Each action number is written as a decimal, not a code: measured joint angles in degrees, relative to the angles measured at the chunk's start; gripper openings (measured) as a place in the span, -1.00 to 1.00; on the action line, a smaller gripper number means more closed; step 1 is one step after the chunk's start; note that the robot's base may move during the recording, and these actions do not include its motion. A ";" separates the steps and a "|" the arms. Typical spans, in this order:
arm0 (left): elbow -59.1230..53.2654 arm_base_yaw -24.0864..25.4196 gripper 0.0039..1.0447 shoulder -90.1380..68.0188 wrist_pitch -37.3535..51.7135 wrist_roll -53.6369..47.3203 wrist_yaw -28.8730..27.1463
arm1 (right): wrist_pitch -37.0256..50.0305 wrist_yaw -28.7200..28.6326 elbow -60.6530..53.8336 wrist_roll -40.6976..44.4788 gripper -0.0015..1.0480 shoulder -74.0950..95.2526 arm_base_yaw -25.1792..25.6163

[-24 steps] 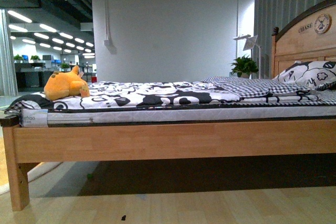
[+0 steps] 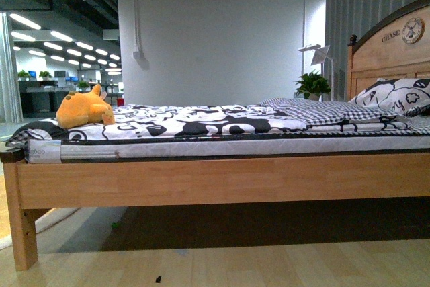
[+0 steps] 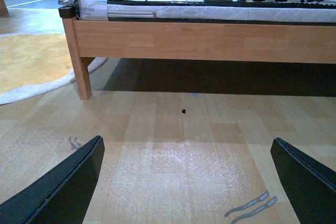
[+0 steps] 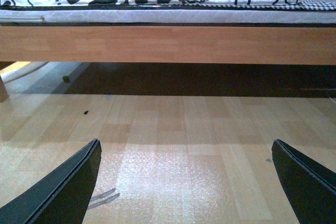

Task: Put away toys

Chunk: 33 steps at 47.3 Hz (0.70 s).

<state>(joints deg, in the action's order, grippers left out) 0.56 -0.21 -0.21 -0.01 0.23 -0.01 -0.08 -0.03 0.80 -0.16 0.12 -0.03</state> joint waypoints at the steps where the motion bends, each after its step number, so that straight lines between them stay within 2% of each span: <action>1: 0.00 0.00 0.89 0.00 0.00 0.00 0.00 | 0.00 0.00 0.00 0.00 0.87 0.00 0.00; 33: 0.00 0.00 0.89 0.00 -0.02 0.00 0.00 | 0.00 0.00 0.00 0.00 0.87 0.00 0.00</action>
<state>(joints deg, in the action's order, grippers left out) 0.56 -0.21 -0.21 -0.03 0.23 -0.01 -0.08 -0.03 0.80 -0.16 0.12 -0.03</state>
